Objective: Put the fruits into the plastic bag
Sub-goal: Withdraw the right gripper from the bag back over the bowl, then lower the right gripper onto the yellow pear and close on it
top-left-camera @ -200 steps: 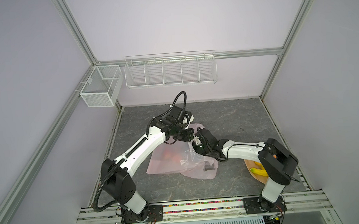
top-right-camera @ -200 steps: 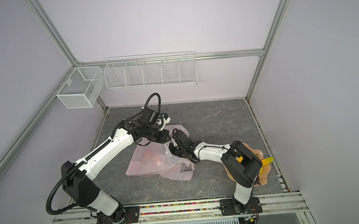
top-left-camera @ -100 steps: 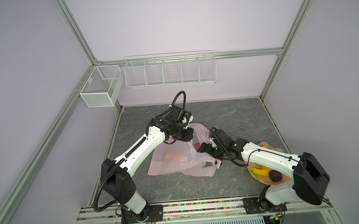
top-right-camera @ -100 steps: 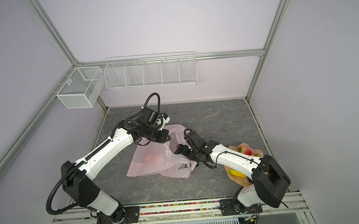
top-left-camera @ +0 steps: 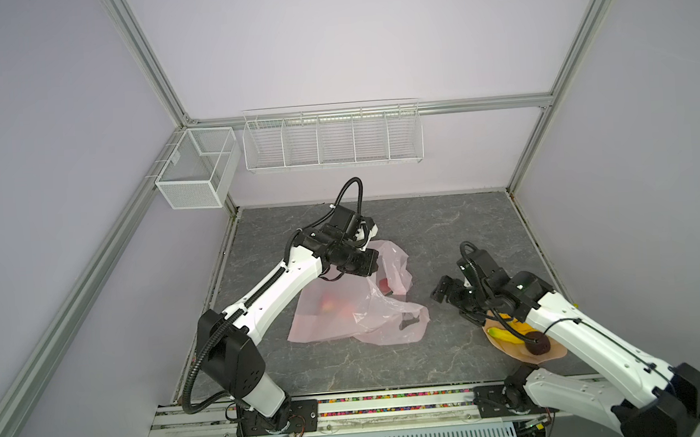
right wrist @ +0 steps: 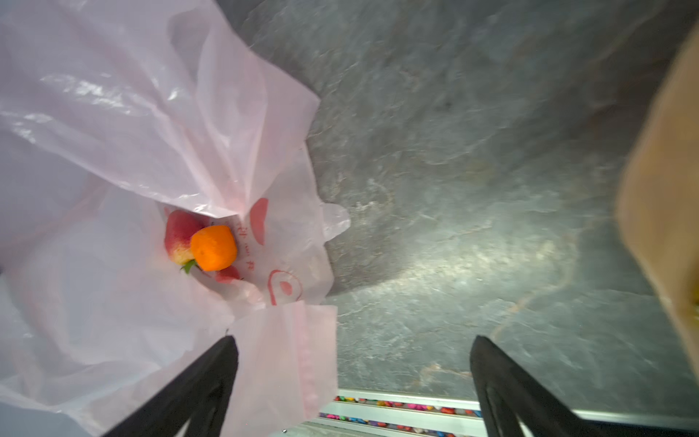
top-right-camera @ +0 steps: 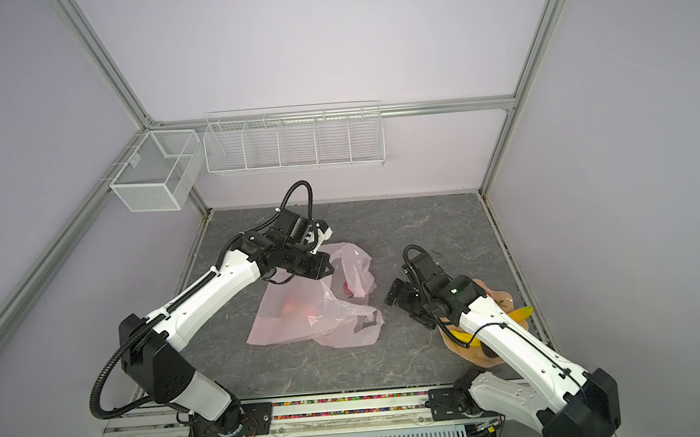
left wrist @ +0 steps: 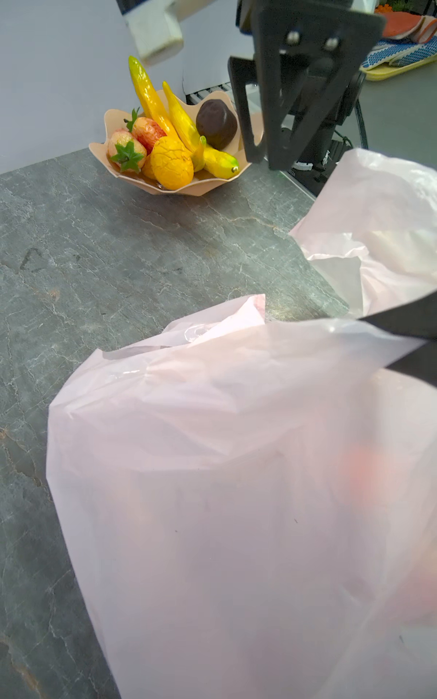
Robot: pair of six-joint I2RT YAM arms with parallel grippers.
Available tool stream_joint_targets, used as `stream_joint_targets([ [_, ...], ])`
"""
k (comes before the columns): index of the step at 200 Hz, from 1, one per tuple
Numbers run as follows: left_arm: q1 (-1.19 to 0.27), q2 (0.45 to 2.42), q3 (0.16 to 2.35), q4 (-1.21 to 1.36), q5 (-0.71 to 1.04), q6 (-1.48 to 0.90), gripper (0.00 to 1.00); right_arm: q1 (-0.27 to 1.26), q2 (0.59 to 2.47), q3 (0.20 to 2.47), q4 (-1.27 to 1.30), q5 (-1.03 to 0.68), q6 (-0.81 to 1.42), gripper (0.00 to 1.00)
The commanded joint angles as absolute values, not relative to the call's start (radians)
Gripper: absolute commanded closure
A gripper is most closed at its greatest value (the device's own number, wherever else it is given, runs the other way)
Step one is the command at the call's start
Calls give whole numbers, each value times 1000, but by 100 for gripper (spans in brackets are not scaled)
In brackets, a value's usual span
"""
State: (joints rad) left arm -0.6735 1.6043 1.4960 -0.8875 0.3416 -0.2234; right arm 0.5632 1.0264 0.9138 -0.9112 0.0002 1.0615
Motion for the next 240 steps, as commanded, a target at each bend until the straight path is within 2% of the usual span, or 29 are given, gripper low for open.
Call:
stream_joint_targets([
  [1, -669, 1594, 1495, -882, 363, -201, 100, 512, 985, 911, -1116, 93, 1020, 2],
  [72, -669, 1595, 1493, -881, 376, -195, 100, 374, 1007, 963, -1254, 266, 910, 3],
  [120, -669, 1588, 1489, -883, 377, -192, 100, 255, 1068, 974, -1219, 338, 813, 5],
  [180, -670, 1582, 1485, -880, 377, -194, 100, 75, 1158, 917, -1064, 290, 698, 10],
  [240, -669, 1578, 1482, -884, 371, -195, 100, -2, 1233, 885, -965, 248, 658, 19],
])
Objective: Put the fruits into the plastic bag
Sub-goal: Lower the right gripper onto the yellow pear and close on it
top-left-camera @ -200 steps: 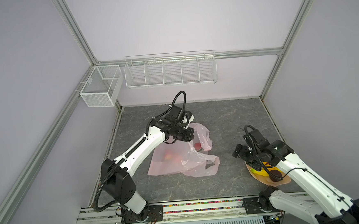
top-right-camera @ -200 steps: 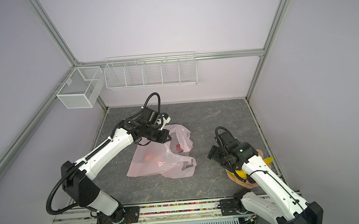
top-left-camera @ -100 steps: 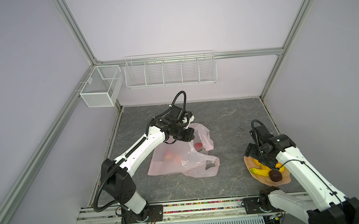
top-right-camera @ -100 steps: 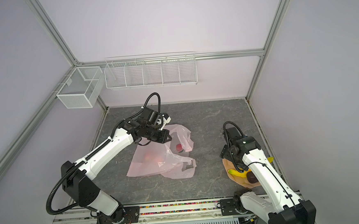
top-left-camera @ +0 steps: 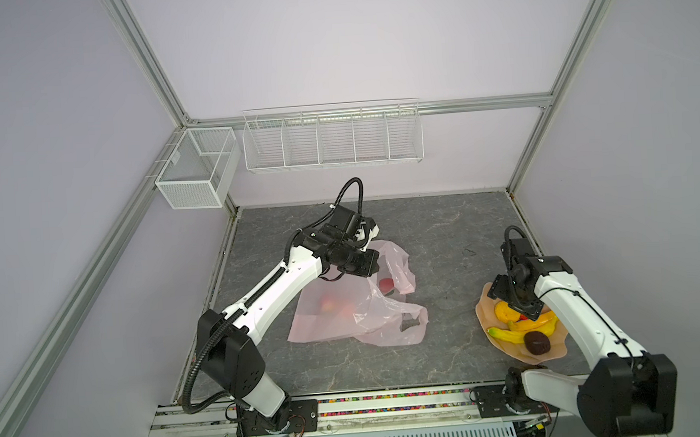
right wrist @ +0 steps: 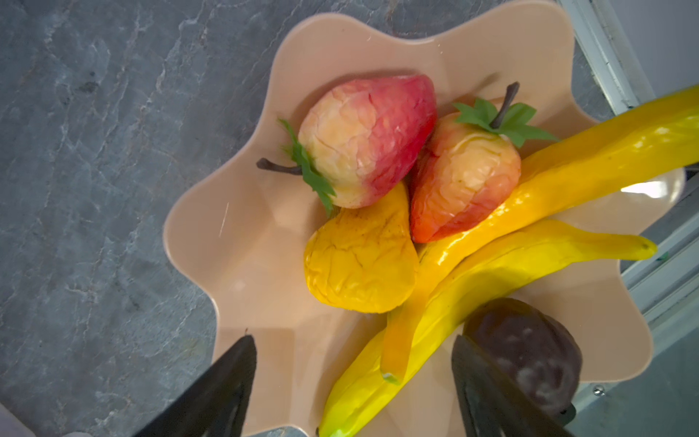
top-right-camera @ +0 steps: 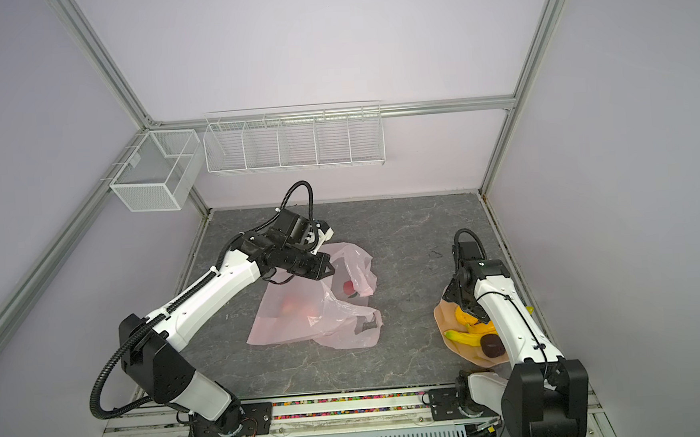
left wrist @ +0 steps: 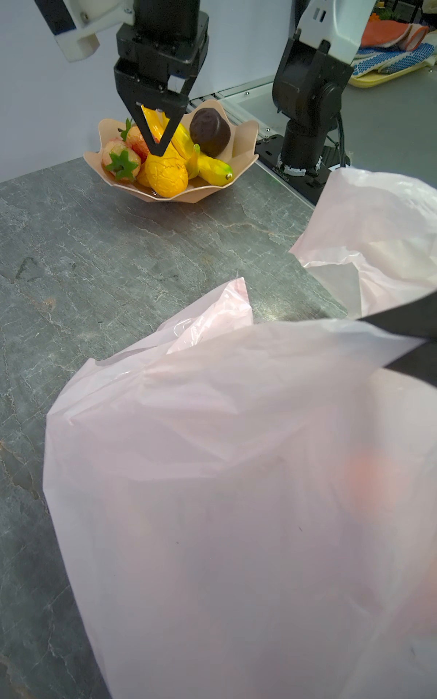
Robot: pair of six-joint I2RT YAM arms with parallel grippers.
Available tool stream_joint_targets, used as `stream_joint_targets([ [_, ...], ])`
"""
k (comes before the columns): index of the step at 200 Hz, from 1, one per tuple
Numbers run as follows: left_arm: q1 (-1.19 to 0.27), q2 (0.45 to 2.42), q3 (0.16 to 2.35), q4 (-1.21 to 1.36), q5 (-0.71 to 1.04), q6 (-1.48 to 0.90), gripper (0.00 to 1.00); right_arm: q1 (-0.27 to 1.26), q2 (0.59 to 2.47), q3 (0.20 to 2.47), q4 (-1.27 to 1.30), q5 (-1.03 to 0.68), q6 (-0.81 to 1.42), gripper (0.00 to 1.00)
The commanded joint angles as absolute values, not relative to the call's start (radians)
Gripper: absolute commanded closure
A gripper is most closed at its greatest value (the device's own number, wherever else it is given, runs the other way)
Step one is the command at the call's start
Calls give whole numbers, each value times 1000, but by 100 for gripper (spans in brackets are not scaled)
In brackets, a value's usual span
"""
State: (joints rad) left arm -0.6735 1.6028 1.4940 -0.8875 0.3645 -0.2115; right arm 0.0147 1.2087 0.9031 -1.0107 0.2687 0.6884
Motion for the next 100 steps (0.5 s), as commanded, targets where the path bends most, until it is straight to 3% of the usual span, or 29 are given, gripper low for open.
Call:
stream_joint_targets([
  [1, -669, 1579, 1483, -884, 371, -196, 100, -2, 1235, 885, -965, 247, 656, 19],
  [100, -669, 1579, 1486, -888, 369, -195, 100, -25, 1273, 780, -872, 228, 659, 27],
])
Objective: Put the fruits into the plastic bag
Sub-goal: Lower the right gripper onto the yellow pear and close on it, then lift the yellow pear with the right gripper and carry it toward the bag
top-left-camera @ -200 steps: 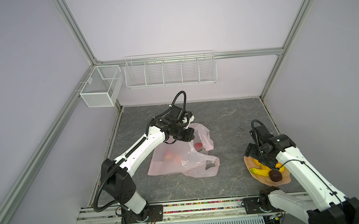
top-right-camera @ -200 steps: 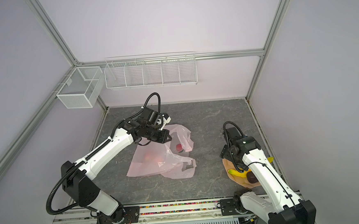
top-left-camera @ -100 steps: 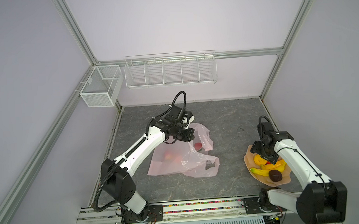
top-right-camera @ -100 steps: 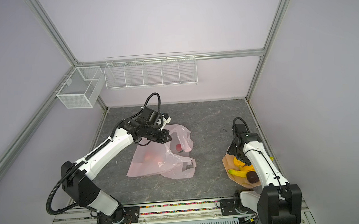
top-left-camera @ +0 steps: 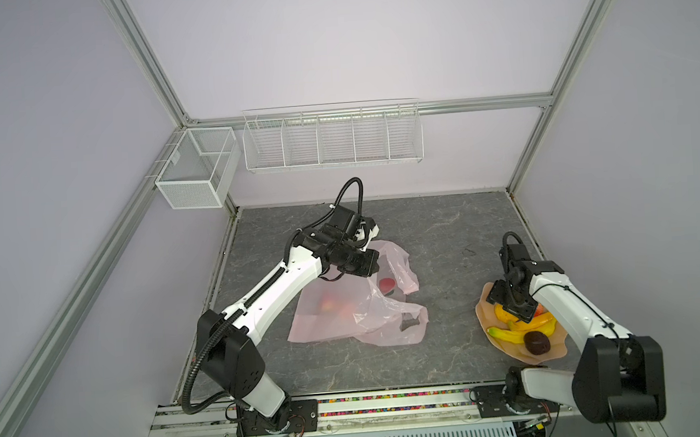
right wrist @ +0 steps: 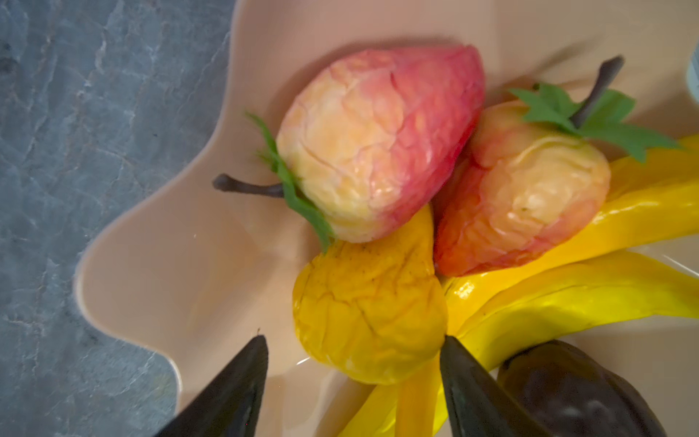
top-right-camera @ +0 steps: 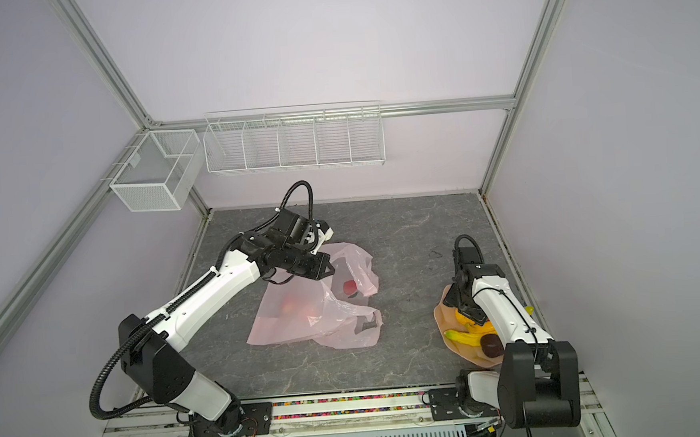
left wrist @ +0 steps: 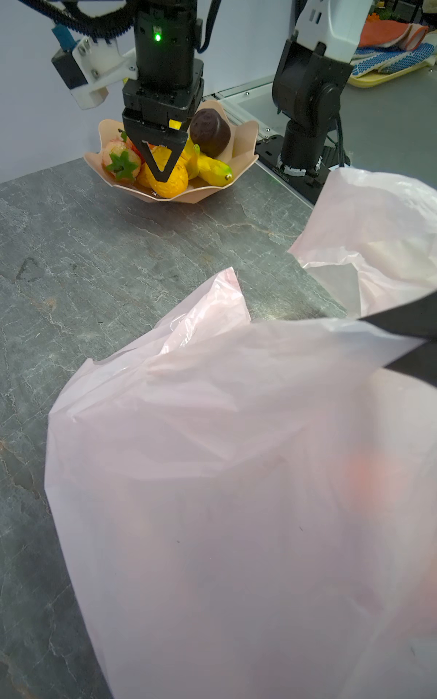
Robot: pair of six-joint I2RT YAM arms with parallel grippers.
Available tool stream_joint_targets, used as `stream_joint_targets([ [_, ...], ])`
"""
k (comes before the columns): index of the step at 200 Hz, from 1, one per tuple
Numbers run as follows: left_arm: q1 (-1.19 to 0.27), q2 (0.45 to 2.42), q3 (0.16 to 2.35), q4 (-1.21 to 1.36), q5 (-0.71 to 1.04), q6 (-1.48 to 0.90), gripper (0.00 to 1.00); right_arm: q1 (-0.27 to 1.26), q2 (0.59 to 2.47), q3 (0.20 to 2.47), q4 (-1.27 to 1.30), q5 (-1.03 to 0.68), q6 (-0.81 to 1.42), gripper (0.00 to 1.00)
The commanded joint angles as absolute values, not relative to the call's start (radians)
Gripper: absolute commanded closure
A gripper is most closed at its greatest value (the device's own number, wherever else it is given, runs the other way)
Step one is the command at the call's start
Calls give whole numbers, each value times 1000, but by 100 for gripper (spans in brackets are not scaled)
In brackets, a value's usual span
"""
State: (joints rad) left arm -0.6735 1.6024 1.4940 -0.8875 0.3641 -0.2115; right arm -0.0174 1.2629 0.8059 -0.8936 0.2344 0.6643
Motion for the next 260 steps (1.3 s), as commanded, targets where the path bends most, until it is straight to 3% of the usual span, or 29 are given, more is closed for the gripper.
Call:
stream_joint_targets([
  [1, -669, 1579, 1486, -888, 369, -195, 100, -25, 1272, 779, -872, 228, 659, 28],
  [59, -669, 1574, 1486, -894, 366, -191, 100, -25, 1278, 751, -844, 226, 663, 34],
  [130, -669, 1569, 1477, -893, 364, -196, 100, -25, 1207, 755, -862, 222, 678, 55],
  [260, -669, 1567, 1472, -893, 367, -193, 100, -24, 1014, 844, -897, 92, 690, 58],
])
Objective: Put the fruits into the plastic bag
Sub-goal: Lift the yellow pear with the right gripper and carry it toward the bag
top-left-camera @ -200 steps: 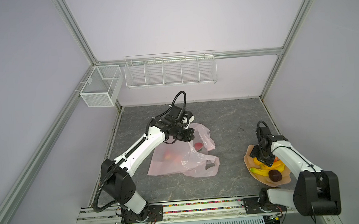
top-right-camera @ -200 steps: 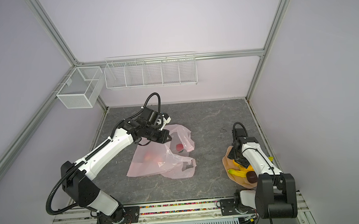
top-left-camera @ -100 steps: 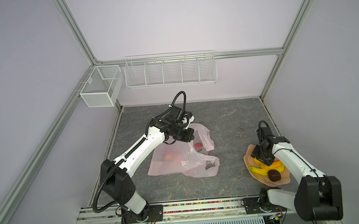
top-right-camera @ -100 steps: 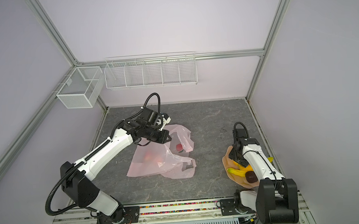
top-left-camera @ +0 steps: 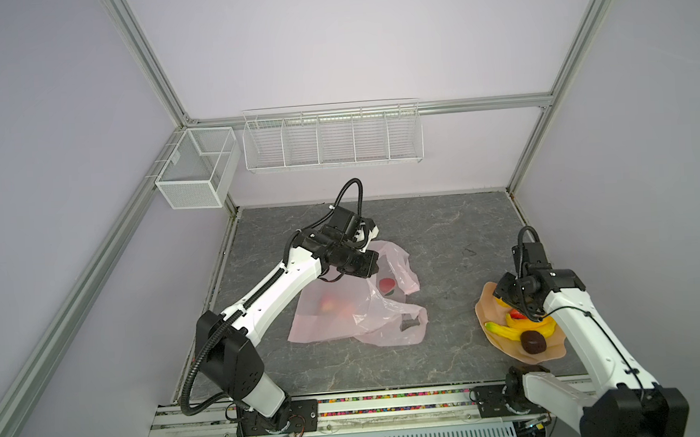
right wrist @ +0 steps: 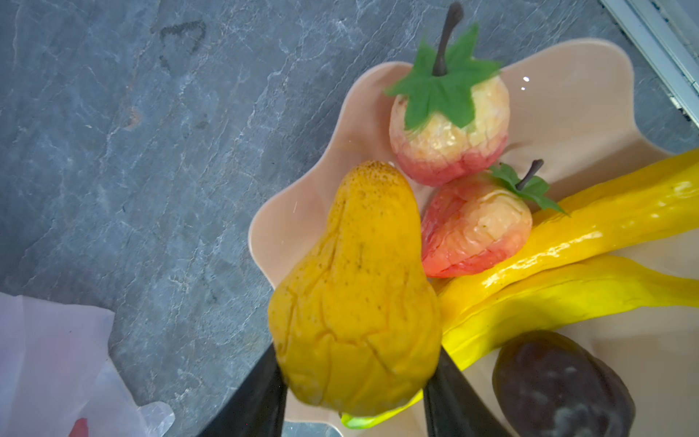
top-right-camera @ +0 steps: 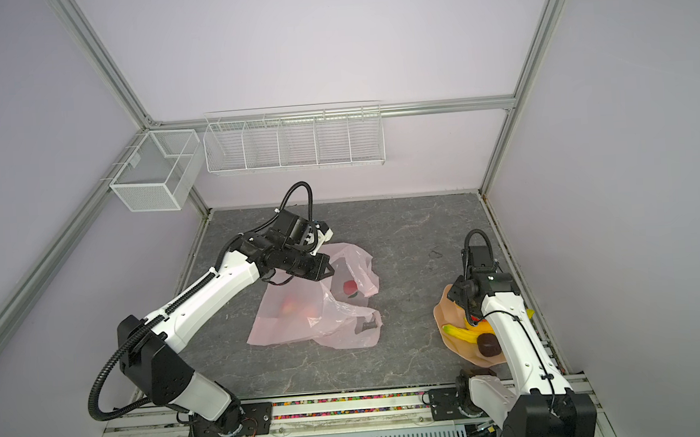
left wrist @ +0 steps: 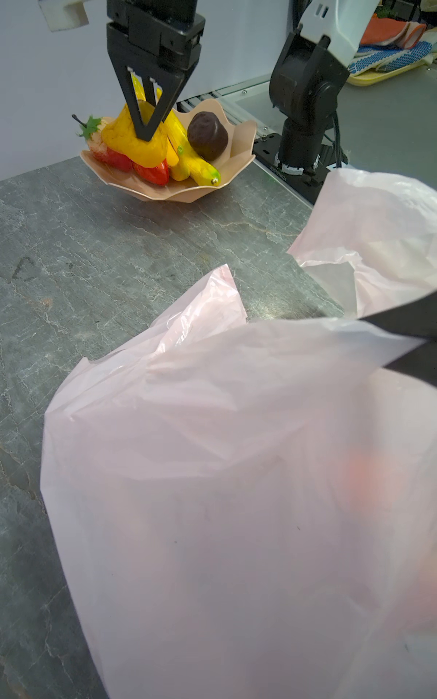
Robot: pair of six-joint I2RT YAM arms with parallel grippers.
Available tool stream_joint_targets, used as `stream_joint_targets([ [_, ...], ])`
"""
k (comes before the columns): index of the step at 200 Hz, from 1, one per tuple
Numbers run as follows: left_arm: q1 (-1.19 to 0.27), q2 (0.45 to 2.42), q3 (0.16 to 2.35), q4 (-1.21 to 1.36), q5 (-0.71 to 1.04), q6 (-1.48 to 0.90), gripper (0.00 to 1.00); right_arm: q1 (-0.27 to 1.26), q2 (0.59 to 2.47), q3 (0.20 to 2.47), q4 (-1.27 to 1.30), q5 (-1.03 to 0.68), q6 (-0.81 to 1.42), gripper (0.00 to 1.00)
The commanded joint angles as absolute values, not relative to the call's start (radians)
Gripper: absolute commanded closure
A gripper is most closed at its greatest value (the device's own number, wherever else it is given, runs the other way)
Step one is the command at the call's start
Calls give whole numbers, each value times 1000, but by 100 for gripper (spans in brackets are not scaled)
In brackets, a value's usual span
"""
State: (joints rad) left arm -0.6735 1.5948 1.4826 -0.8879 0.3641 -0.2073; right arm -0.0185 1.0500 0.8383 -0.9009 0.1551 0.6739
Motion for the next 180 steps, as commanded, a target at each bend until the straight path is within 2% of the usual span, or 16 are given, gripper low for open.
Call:
stream_joint_targets([
  [1, -669, 1567, 1472, -893, 368, -192, 100, -24, 1012, 843, -893, 87, 690, 58],
  [43, -669, 1573, 1476, -896, 368, -189, 100, -18, 921, 772, -660, -183, 753, 58],
  [96, -669, 1575, 1481, -899, 370, -186, 100, 20, 903, 684, -379, -413, 883, 60],
  [150, -669, 1582, 1484, -895, 375, -190, 100, 199, 957, 610, -150, -418, 1025, 60],
  [180, -669, 1583, 1483, -889, 376, -197, 100, 364, 1021, 602, -49, -376, 1081, 61],
])
